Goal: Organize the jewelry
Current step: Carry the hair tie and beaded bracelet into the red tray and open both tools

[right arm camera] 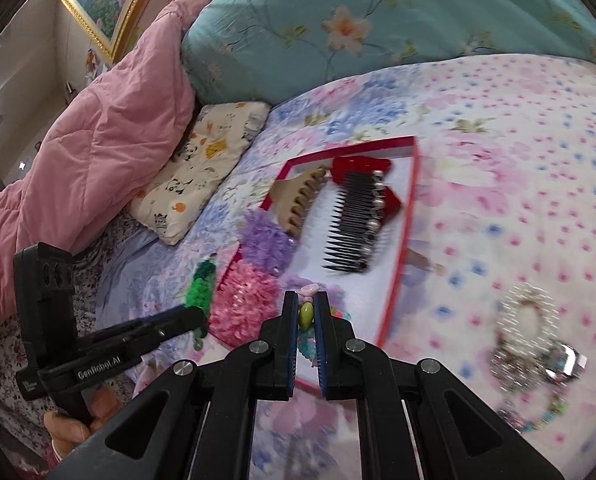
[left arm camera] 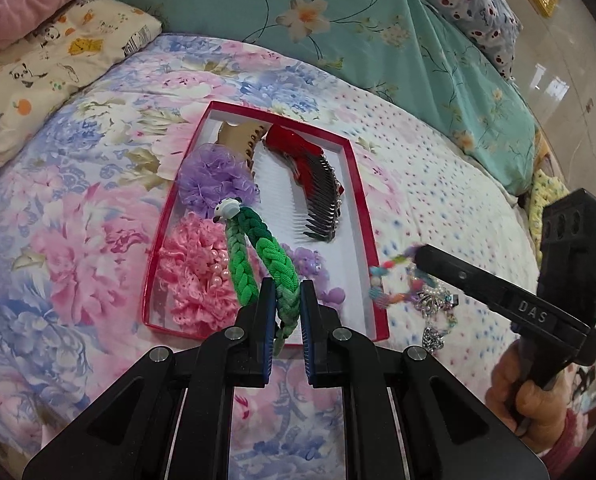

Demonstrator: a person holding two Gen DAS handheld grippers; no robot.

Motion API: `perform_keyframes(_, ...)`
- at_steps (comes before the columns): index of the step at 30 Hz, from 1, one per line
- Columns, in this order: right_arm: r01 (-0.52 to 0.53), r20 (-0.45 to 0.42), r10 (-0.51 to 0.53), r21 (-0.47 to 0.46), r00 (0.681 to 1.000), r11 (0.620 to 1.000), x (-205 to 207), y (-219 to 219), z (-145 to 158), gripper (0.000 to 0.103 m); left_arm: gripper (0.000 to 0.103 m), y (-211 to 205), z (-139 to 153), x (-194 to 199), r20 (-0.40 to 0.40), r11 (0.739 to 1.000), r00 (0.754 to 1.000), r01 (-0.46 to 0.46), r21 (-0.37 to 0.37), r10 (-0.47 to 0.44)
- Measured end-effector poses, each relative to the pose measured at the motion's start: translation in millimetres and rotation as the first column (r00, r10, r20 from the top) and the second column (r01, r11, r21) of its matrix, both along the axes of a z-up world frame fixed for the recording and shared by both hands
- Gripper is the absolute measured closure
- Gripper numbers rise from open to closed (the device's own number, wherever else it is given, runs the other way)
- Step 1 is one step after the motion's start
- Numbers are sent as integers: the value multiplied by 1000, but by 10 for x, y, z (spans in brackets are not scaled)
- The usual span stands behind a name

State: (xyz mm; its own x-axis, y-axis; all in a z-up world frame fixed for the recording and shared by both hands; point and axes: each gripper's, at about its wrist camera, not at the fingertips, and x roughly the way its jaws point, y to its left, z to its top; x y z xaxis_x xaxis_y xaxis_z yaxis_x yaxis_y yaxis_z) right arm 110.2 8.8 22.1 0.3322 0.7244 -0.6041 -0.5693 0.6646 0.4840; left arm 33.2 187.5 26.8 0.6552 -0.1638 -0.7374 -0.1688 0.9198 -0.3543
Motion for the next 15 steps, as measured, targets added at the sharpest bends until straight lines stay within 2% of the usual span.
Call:
perform_keyframes(6,-16,5,16,11,1000,1000,143,287,-37,96,93,-25,-150,199,-16,997,999,45,-62,-46)
perform_keyframes(15,-10,-78,4,-74,997,997,324,413,-501,96,93,43,-572,346,-110,995,993,43,-92,-53)
